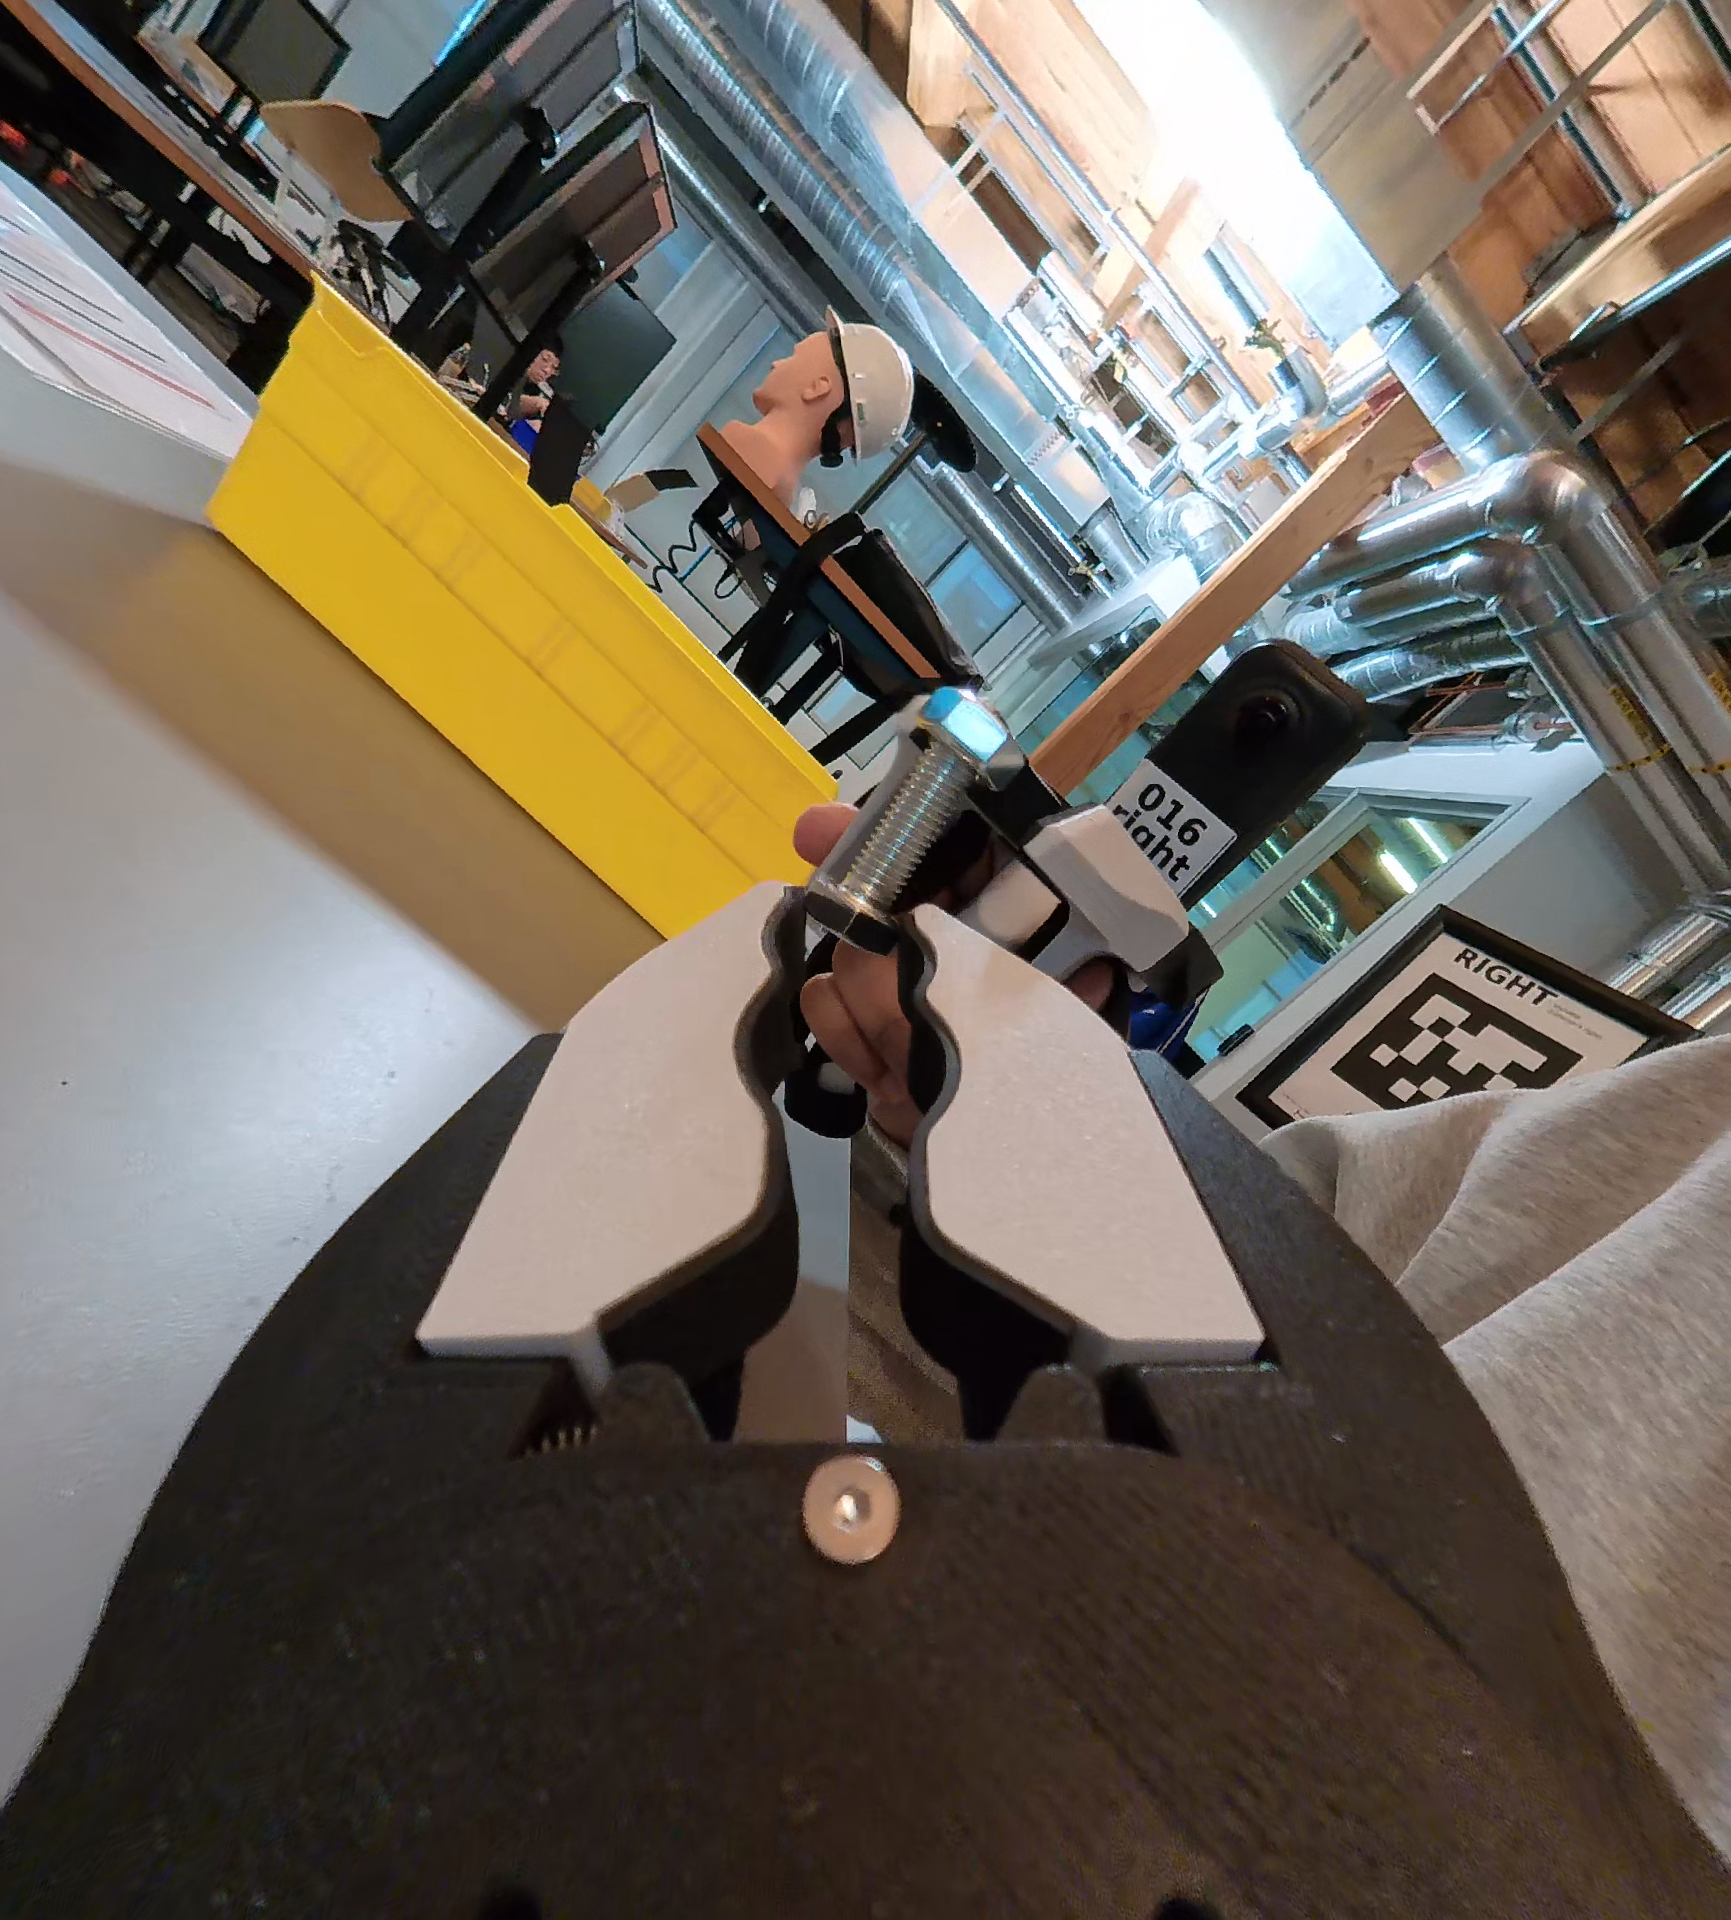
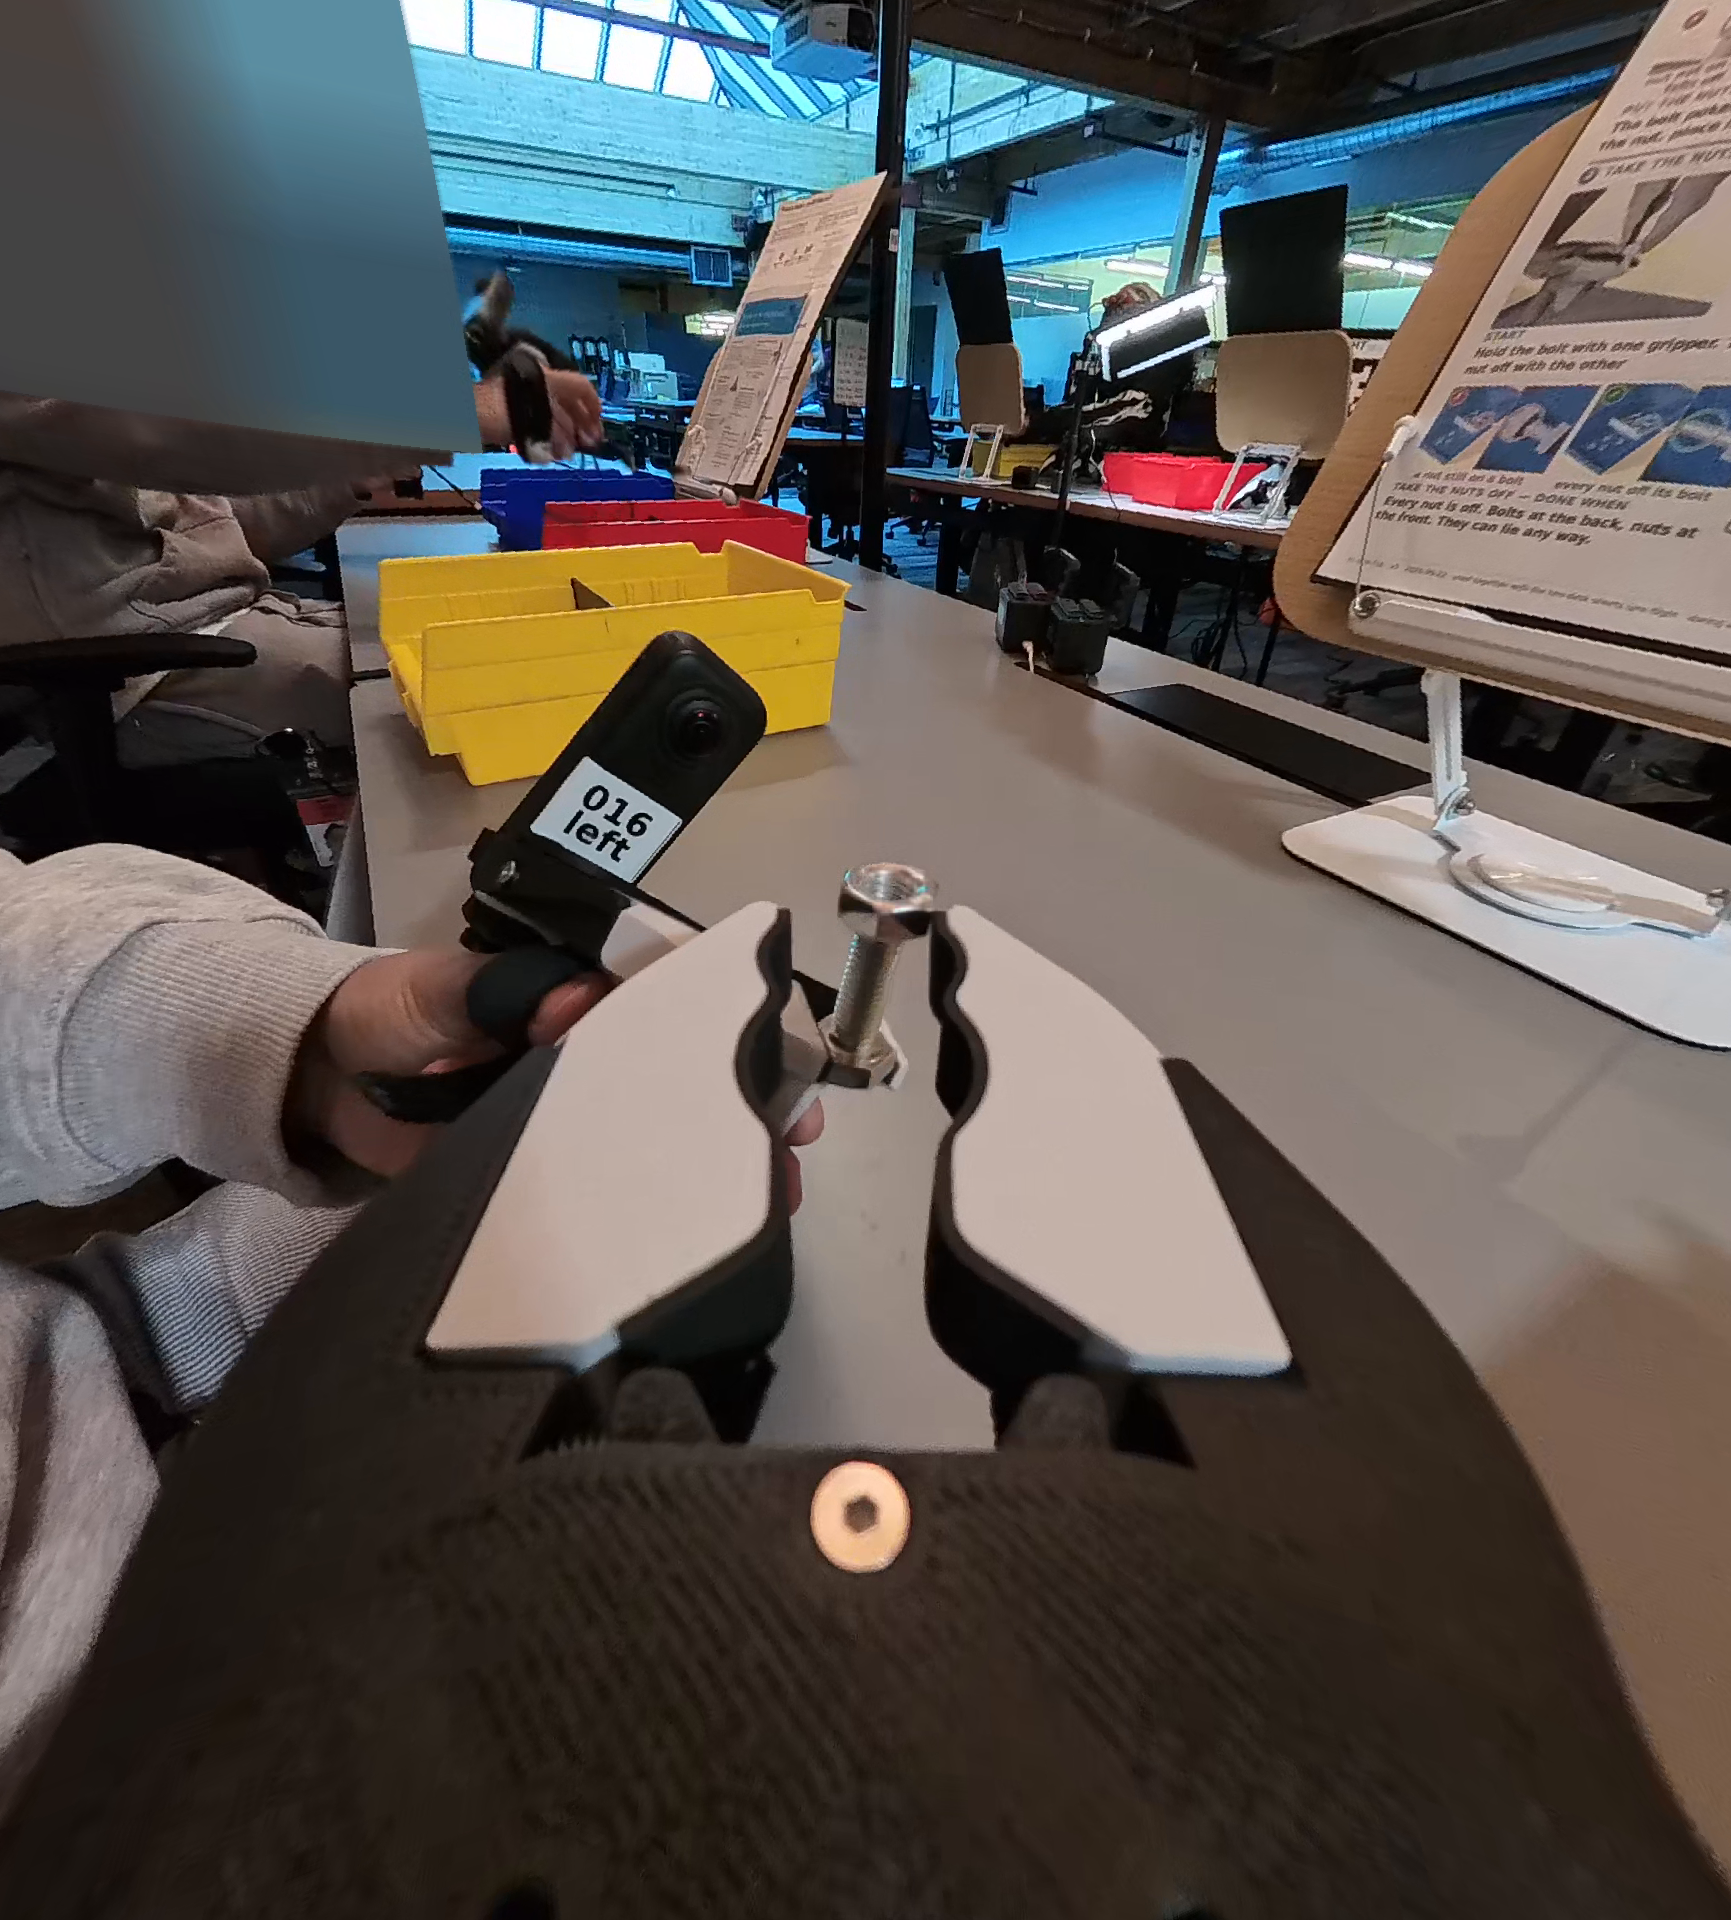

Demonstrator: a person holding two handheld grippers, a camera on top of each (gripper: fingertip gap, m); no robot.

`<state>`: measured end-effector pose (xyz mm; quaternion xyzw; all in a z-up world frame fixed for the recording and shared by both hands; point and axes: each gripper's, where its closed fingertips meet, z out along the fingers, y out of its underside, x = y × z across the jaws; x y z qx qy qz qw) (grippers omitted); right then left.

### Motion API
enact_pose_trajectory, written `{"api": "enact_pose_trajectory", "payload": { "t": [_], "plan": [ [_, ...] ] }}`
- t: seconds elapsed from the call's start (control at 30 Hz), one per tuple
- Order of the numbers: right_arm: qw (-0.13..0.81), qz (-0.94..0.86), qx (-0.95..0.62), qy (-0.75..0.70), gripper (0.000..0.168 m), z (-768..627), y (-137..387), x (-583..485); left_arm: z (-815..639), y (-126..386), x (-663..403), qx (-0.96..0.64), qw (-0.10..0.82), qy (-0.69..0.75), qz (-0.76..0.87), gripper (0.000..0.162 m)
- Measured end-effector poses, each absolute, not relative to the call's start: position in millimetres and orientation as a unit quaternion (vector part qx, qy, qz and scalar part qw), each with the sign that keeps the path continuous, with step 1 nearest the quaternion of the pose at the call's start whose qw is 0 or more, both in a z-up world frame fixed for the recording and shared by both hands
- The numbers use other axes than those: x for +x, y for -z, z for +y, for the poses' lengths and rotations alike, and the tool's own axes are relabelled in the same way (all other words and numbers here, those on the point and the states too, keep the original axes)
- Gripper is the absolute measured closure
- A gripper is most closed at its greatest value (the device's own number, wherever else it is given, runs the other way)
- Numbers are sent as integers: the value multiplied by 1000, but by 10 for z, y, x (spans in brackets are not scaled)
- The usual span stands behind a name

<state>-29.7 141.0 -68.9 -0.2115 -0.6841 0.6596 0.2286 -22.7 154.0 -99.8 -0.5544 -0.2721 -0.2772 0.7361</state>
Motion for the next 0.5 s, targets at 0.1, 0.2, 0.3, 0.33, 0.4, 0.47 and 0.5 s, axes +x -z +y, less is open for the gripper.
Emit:
{"api": "enact_pose_trajectory", "payload": {
  "t": [0.1, 0.2, 0.3, 0.33, 0.4, 0.47, 0.5],
  "plan": [
    [230, -681, -210, -663, 150, 1426, 667, -288, 1529, 998, -243, -552, 737, 278, -275, 145],
    [233, -678, -212, -664, 151, 1443, 660, -293, 1531, 997, -240, -553, 737, 276, -273, 145],
    [233, -680, -213, -662, 150, 1437, 672, -299, 1541, 999, -224, -558, 735, 275, -270, 145],
    [234, -680, -213, -662, 149, 1434, 673, -298, 1547, 1004, -221, -561, 734, 273, -269, 145],
    [235, -682, -211, -660, 149, 1426, 679, -295, 1550, 1005, -215, -563, 734, 271, -267, 145],
    [237, -682, -210, -659, 149, 1426, 679, -294, 1550, 998, -214, -562, 735, 271, -267, 145],
    [238, -681, -210, -660, 149, 1429, 675, -294, 1550, 998, -215, -562, 735, 269, -267, 146]
  ]
}}
